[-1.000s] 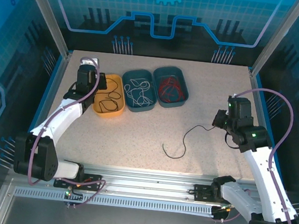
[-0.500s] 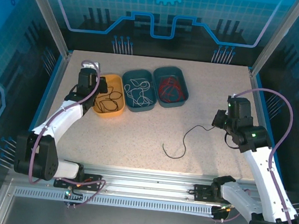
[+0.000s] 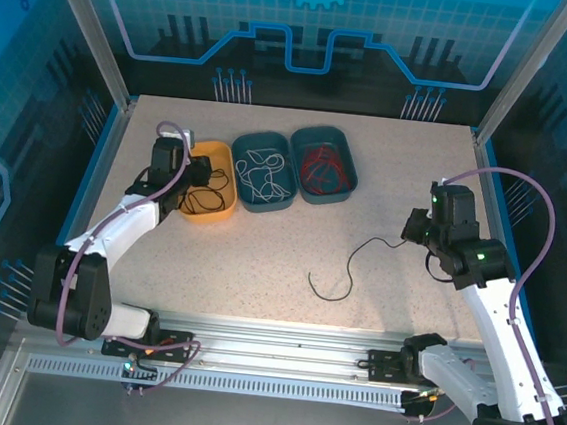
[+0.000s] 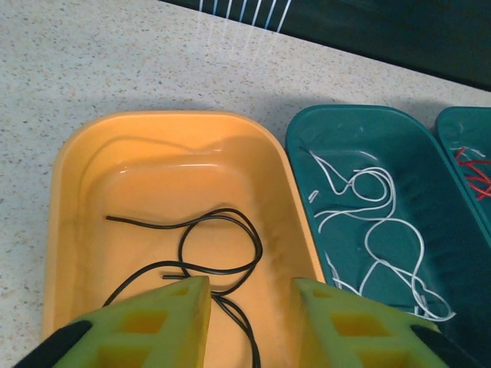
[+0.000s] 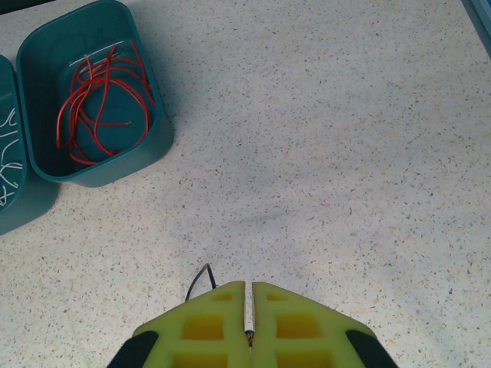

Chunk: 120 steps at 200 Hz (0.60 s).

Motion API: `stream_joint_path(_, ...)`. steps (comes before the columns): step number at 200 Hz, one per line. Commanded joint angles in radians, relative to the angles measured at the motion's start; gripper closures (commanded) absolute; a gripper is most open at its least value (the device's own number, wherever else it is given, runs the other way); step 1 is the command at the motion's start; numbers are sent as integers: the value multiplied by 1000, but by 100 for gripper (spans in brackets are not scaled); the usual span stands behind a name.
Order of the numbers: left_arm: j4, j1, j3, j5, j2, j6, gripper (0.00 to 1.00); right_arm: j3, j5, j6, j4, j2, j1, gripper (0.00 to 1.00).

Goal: Untangle the cables

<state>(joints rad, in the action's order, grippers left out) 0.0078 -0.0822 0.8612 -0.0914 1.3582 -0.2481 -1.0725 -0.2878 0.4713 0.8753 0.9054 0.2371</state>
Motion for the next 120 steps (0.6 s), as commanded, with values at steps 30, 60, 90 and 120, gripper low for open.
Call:
stream_joint_path(30,9,0,-38,126,-142,-33,50,-38,-1,23,10,-1,28,100)
stream_joint_path(60,4,-62,-52,244,-200,-36,46,-59,22,30,1,4,45,100)
stream_joint_path(90,98,-221,-109,284,-211,5,45,-75,95,38,-35,-1,60,100)
stream_joint_path(120,195,-367,-127,300,-118,39,45,-107,224,27,-99,-4,67,100)
